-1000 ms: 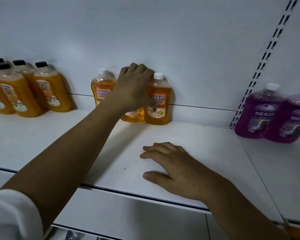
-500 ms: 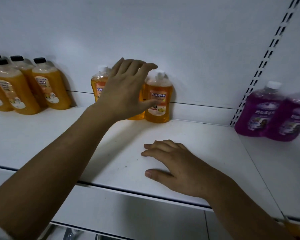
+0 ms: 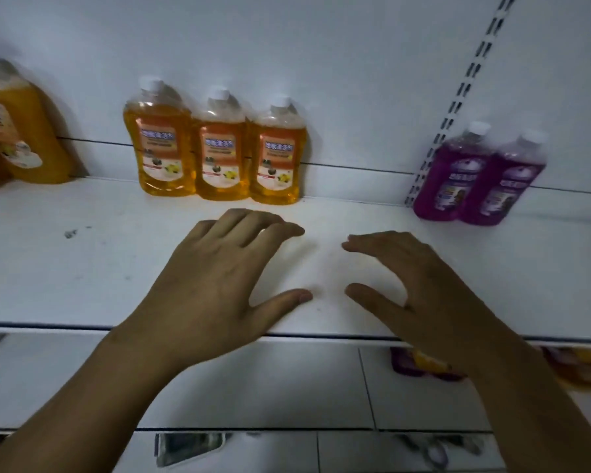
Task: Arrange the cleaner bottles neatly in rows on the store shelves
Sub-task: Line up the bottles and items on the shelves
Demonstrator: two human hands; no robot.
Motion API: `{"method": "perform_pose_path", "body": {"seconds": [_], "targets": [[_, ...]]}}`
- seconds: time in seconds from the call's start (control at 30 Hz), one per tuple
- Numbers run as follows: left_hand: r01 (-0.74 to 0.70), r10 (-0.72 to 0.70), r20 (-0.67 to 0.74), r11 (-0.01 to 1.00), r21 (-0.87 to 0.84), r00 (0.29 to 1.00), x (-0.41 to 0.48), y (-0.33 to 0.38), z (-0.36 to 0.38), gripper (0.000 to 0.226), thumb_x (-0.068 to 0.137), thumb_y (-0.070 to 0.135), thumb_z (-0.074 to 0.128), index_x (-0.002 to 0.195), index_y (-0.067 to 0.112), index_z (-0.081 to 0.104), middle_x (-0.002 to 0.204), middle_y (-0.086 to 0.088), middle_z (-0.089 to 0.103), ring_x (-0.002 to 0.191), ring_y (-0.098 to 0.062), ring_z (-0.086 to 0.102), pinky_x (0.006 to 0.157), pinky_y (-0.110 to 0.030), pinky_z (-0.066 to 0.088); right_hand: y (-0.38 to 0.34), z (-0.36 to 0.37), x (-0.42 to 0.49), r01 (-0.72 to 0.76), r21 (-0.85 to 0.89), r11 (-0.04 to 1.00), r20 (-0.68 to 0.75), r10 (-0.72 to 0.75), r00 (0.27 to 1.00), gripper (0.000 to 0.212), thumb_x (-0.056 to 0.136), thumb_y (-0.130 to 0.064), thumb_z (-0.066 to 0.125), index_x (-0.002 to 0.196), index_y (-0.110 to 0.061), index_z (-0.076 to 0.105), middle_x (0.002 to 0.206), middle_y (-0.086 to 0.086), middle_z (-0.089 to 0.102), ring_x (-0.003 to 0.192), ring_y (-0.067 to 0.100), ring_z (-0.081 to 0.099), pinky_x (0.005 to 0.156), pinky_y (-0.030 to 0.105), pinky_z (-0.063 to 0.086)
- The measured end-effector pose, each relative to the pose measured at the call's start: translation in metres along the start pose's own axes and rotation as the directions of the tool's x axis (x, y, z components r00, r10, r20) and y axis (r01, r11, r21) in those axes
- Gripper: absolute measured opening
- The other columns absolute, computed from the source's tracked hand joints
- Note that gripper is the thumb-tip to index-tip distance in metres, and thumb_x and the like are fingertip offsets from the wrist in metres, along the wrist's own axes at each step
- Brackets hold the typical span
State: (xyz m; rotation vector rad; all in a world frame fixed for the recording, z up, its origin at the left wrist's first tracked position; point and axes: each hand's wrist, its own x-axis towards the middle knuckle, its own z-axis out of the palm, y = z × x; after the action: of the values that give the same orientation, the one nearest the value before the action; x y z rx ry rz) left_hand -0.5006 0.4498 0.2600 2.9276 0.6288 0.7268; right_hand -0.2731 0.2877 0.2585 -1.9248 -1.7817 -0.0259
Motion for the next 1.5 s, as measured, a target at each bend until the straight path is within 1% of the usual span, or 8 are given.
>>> {"method": "perform_pose_path", "body": {"seconds": [0.23,0.37,0.47,0.77,1.1,1.23,1.37,1.5], "targets": [[-0.193,0.196,0.033,0.978,-0.078,0.98,-0.001,0.09,0.033,0.069,0.096,0.075,0.048,0.149,0.031,0.052,0.144,0.009,0.059,0.134,-0.018,0.053,0.104,-0.04,0.046,0.023,-0.05,-0.141,-0.202,-0.073,0.977,-0.141,0.19,0.972,0.059,0.094,-0.063,0.055,0.143,-0.031,0.055,0.137,-0.018,0.056,0.13,0.006,0.052,0.108,0.033,0.042],[-0.255,0.26,0.045,0.962,-0.097,0.965,0.003,0.16,0.059,0.069,0.095,0.075,0.049,0.148,0.032,0.052,0.141,0.01,0.059,0.131,-0.015,0.053,0.101,-0.034,0.042,0.045,-0.075,-0.224,-0.304,-0.118,0.945,-0.212,0.276,0.938,0.056,0.095,-0.063,0.054,0.142,-0.033,0.054,0.135,-0.021,0.053,0.129,0.0,0.047,0.106,0.021,0.038],[-0.263,0.272,0.051,0.955,-0.138,0.961,0.003,0.222,0.078,0.065,0.094,0.074,0.052,0.146,0.034,0.051,0.139,0.012,0.059,0.13,-0.014,0.053,0.099,-0.031,0.039,0.072,-0.095,-0.286,-0.39,-0.093,0.916,-0.213,0.364,0.907,0.056,0.095,-0.064,0.054,0.142,-0.032,0.055,0.134,-0.019,0.053,0.127,0.004,0.049,0.103,0.028,0.04],[-0.196,0.232,0.122,0.947,-0.254,0.965,-0.004,0.37,0.136,0.057,0.094,0.075,0.051,0.141,0.042,0.05,0.134,0.018,0.06,0.122,-0.011,0.056,0.093,-0.031,0.043,0.156,-0.136,-0.399,-0.473,0.062,0.879,-0.167,0.476,0.863,0.055,0.096,-0.069,0.048,0.14,-0.036,0.054,0.129,-0.017,0.056,0.123,0.009,0.052,0.102,0.049,0.049],[0.185,-0.038,0.372,0.911,-0.368,0.927,0.019,0.359,0.258,0.059,0.09,0.079,0.052,0.138,0.044,0.054,0.131,0.027,0.059,0.115,0.003,0.057,0.095,-0.028,0.049,0.266,-0.092,-0.383,-0.563,0.293,0.773,-0.004,0.589,0.808,0.044,0.093,-0.059,0.063,0.133,-0.042,0.057,0.129,-0.024,0.059,0.116,-0.004,0.056,0.095,0.029,0.049],[0.585,-0.329,0.521,0.665,-0.464,0.787,0.03,0.319,0.348,0.056,0.088,0.063,0.071,0.132,0.031,0.059,0.126,0.008,0.066,0.104,-0.013,0.067,0.082,-0.027,0.052,0.307,-0.04,-0.35,-0.632,0.48,0.608,0.115,0.67,0.733,0.036,0.093,-0.049,0.072,0.124,-0.031,0.066,0.115,-0.018,0.069,0.101,-0.001,0.065,0.083,0.019,0.051],[0.717,-0.477,0.542,0.544,-0.436,0.692,0.046,0.291,0.407,0.06,0.089,0.05,0.078,0.135,0.016,0.058,0.123,-0.002,0.067,0.098,-0.022,0.071,0.083,-0.033,0.056,0.337,0.014,-0.32,-0.684,0.669,0.29,0.237,0.79,0.566,0.021,0.098,-0.034,0.071,0.11,-0.016,0.072,0.104,0.001,0.076,0.089,0.016,0.075,0.075,0.029,0.054],[0.811,-0.574,0.578,0.349,-0.469,0.581,0.069,0.278,0.426,0.086,0.075,0.072,0.071,0.138,0.014,0.06,0.132,-0.006,0.067,0.108,-0.03,0.07,0.092,-0.048,0.06,0.362,0.055,-0.296,-0.729,0.684,-0.02,0.442,0.807,0.392,0.026,0.097,-0.045,0.069,0.109,-0.022,0.07,0.115,0.003,0.076,0.093,0.019,0.075,0.08,0.036,0.057]]}}
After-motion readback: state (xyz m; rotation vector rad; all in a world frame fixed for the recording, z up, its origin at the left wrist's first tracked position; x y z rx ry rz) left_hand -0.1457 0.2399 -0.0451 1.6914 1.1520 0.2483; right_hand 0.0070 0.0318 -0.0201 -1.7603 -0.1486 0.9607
